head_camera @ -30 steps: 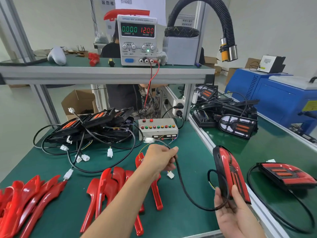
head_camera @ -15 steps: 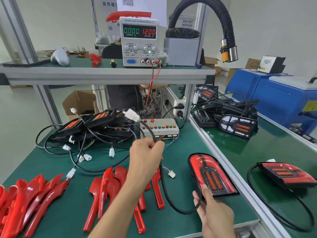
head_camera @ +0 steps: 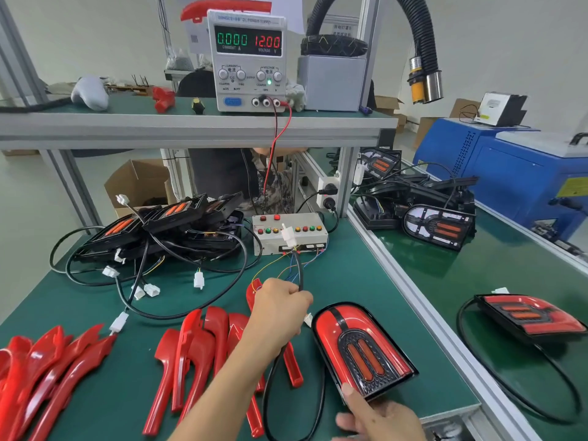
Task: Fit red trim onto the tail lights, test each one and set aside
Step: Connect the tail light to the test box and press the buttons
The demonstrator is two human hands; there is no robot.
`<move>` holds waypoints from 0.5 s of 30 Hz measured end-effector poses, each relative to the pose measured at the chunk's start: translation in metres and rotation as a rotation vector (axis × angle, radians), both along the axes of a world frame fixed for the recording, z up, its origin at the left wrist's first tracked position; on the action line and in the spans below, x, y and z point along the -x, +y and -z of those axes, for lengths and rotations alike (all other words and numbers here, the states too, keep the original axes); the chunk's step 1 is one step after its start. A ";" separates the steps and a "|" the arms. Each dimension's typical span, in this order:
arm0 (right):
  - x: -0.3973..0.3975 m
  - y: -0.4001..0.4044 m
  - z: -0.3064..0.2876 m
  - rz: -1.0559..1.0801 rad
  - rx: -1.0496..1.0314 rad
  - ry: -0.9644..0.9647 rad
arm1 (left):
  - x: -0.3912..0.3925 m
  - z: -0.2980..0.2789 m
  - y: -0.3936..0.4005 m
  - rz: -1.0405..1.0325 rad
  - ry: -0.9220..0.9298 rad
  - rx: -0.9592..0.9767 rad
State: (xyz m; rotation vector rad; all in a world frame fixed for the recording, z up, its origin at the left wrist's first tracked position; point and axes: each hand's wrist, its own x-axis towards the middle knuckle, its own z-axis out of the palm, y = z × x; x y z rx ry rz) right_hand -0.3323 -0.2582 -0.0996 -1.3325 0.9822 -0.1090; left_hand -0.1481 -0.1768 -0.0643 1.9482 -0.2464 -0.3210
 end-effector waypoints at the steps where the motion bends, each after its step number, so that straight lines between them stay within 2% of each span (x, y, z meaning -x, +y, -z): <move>1: 0.008 -0.003 -0.001 -0.088 0.018 0.009 | 0.000 -0.001 -0.001 0.019 0.011 -0.003; 4: 0.029 -0.012 -0.013 -0.322 0.063 -0.004 | -0.002 -0.003 0.000 0.063 0.007 -0.015; 6: 0.030 -0.028 -0.036 -0.427 0.227 -0.009 | -0.004 -0.006 0.000 0.078 -0.028 -0.041; 8: 0.014 -0.046 -0.066 -0.460 0.421 -0.114 | -0.006 -0.009 -0.002 0.096 -0.084 -0.088; 12: -0.055 -0.077 -0.099 -0.417 0.693 -0.393 | -0.008 -0.013 -0.009 0.137 -0.158 -0.186; 15: -0.127 -0.088 -0.091 -0.537 0.639 -0.430 | -0.013 -0.013 -0.013 0.197 -0.147 -0.246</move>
